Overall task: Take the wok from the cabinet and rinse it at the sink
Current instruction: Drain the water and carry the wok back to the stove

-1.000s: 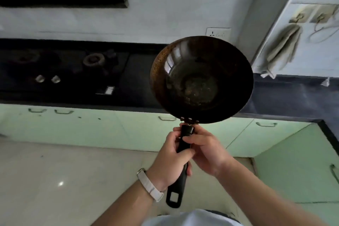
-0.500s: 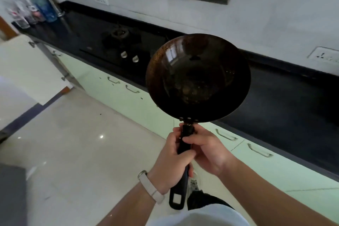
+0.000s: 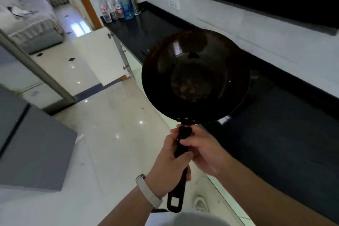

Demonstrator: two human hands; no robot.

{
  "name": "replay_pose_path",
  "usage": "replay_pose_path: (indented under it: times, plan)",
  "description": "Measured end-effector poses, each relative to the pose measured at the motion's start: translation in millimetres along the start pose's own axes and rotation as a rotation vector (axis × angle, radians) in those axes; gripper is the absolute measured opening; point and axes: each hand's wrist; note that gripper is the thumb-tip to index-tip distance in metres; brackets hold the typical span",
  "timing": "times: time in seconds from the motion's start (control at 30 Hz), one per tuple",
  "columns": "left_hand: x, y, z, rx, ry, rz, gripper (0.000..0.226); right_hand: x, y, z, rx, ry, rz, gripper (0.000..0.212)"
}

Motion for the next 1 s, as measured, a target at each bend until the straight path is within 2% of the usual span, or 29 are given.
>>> replay_pose_path:
  times: [0.13,0.43,0.67,1.0]
  plan:
    - [25,14,8,-0.038,0.004,0.085,0.034,40,-9,-7,0.011,-0.058,-0.044,0.038]
    - [85,84,19,-0.087,0.006,0.165,0.039,135,-51,-3,-0.047,-0.137,-0.113,0.04]
    - [153,194,28,-0.063,0.002,0.119,0.037,237,-116,20,-0.063,-0.129,-0.047,0.04]
    - [233,340,75,-0.066,-0.028,0.047,0.041,366,-219,29,-0.058,-0.067,0.025,0.039]
Point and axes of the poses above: each hand's wrist, its own x-axis towards the middle knuckle, its own y-axis out of the back of the hand, z = x × y, and after that the axes turned 9 degrees about y, right-handed
